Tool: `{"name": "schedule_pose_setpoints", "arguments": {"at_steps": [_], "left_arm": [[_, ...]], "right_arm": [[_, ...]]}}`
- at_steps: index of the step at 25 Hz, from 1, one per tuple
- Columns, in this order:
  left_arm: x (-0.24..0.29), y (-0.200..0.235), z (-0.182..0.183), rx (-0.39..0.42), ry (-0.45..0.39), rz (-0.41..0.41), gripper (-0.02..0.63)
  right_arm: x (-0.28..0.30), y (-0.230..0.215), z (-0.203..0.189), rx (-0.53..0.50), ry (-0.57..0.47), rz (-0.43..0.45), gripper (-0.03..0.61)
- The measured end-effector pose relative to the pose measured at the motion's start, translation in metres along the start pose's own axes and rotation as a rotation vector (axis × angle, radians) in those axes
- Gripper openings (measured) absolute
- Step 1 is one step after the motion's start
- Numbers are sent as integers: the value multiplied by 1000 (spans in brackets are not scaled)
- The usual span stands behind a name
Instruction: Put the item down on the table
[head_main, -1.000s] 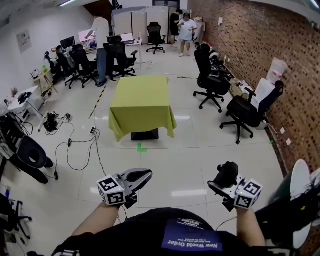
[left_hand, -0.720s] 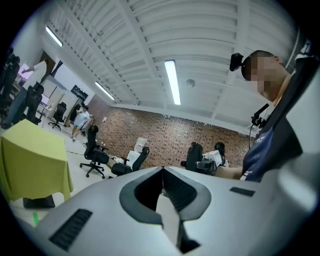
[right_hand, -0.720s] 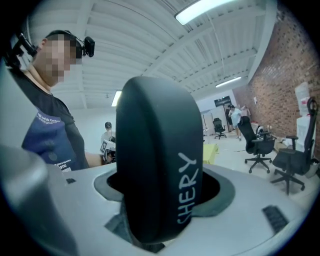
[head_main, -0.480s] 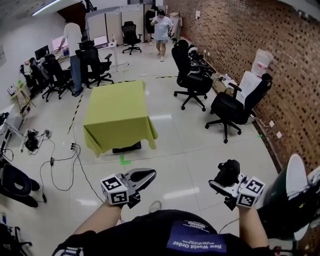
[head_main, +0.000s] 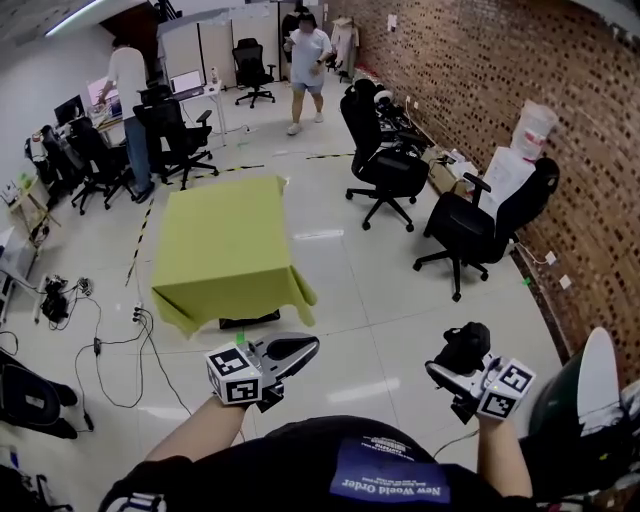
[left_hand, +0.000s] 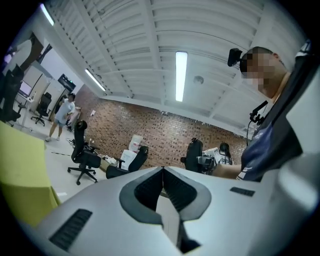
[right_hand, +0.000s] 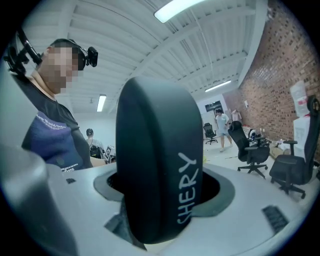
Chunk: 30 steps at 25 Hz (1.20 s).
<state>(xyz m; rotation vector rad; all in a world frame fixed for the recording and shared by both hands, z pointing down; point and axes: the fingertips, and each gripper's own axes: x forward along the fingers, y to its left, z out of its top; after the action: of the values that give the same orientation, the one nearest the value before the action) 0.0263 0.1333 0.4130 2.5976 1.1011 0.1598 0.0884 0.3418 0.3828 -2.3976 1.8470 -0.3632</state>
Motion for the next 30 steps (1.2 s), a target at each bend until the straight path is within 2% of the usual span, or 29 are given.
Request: {"name": "schedule_pose_setpoints", "arguments": {"at_steps": [4,10,13,18,23,30], "left_arm": [[16,31,8,3,1,54,6],[58,67,16,17,-24,184,6],[93,85,25,26,-63,274,6],[138,105,36,-13,-153,407,6],[160,120,44,-9,-177,492,6],[152,162,46,-36,-206,583,6]], "right_arm": [[18,-45,8,0,-3,40,334],[32,-133,23,-3,-20,131,333],[39,-184,38,-23,3,210,334],[45,-256,60,-49,53,314,334],[71,-296,80,-75,79,402,333],[142,-316,83,-89,123,526,334]]}}
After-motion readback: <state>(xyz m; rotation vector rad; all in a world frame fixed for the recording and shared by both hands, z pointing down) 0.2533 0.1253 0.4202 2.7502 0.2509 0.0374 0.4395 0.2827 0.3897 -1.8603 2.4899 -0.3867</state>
